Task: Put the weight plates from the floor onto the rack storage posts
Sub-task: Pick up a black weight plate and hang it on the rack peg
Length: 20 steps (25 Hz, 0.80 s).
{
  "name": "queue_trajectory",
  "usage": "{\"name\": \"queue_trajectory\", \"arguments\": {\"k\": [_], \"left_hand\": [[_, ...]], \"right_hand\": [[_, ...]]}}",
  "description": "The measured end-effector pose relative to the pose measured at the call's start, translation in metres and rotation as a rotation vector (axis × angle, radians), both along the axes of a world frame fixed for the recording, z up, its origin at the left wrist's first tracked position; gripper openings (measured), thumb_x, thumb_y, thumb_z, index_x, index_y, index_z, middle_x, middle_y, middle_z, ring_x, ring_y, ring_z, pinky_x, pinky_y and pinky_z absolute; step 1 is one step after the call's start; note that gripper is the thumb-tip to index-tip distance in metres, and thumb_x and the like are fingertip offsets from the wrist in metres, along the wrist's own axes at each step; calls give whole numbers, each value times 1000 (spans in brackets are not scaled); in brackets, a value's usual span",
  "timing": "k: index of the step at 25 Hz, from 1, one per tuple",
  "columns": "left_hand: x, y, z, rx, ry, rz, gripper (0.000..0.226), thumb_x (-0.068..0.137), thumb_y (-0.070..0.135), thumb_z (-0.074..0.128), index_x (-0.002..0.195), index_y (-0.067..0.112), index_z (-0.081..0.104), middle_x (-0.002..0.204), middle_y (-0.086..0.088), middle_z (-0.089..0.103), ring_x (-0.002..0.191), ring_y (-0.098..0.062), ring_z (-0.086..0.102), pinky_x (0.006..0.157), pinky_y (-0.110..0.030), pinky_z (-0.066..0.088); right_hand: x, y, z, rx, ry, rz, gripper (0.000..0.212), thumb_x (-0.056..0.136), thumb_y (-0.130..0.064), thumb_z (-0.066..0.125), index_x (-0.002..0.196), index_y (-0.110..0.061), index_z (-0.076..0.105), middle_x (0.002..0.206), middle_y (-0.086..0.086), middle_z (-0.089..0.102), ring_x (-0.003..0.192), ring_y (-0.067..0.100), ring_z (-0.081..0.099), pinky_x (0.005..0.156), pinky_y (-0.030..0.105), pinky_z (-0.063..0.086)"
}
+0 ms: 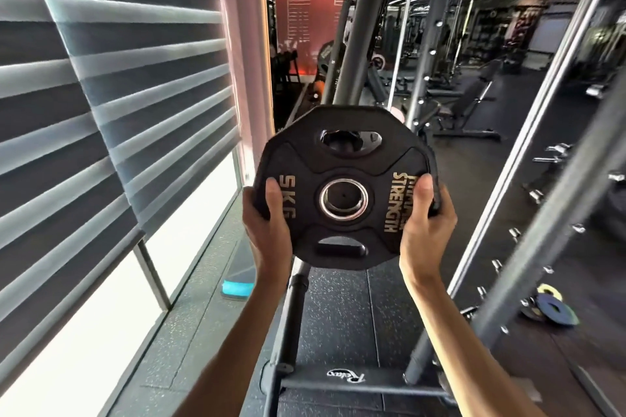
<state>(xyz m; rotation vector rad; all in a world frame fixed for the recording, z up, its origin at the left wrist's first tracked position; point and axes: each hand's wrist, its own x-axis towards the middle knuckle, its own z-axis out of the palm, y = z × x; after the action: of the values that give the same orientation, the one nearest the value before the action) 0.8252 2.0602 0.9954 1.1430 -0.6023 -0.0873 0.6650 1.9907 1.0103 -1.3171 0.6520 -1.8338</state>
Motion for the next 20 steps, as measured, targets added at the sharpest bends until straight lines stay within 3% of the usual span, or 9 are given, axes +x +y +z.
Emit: {"name": "queue_trajectory", "arguments": {"k": [3,6,9,13,17,20], "left_hand": [[14,-19,-6,48,6,-116,35,103,36,47,123,9,53,103,-1,66,96,-15,66,85,-39,58],[24,-39,-10,54,4,-220,39,103,34,44,133,8,45,112,-3,61,104,-19,62,90,-36,57],[39,-62,-9,51,18,-291,46,101,39,45,141,15,41,130,-4,57,119,-18,58,96,-29,53],[56,-92,-6,35,53,-357,48,105,34,44,148,16,36,140,-8,54,127,-19,55,106,-38,49],[67,-106,-4,56,48,-386,48,105,34,45,149,18,36,139,-3,55,121,-10,58,95,-21,53],[68,-103,2,88,80,-416,51,103,38,46,150,19,35,138,-1,55,120,-10,59,86,-14,54]], "right_hand": [[7,-12,2,-23,54,-28,28,102,-28,51,83,-8,49,69,-10,46,63,3,39,60,19,36],[12,-43,5,-16,147,-35,30,102,-34,51,97,-4,53,74,-21,50,67,-3,43,67,16,39],[18,-71,6,1,229,-14,43,101,-38,52,127,-4,54,100,-8,58,89,0,53,87,20,45],[26,-99,6,111,249,70,47,100,-41,54,130,-5,53,100,-8,63,88,-2,59,89,23,49],[35,-116,4,206,274,80,46,99,-46,53,122,-7,56,89,-16,62,80,-7,58,88,27,48],[35,-118,6,229,285,85,57,93,-58,55,123,-10,57,100,-13,67,94,0,62,100,34,50]]}}
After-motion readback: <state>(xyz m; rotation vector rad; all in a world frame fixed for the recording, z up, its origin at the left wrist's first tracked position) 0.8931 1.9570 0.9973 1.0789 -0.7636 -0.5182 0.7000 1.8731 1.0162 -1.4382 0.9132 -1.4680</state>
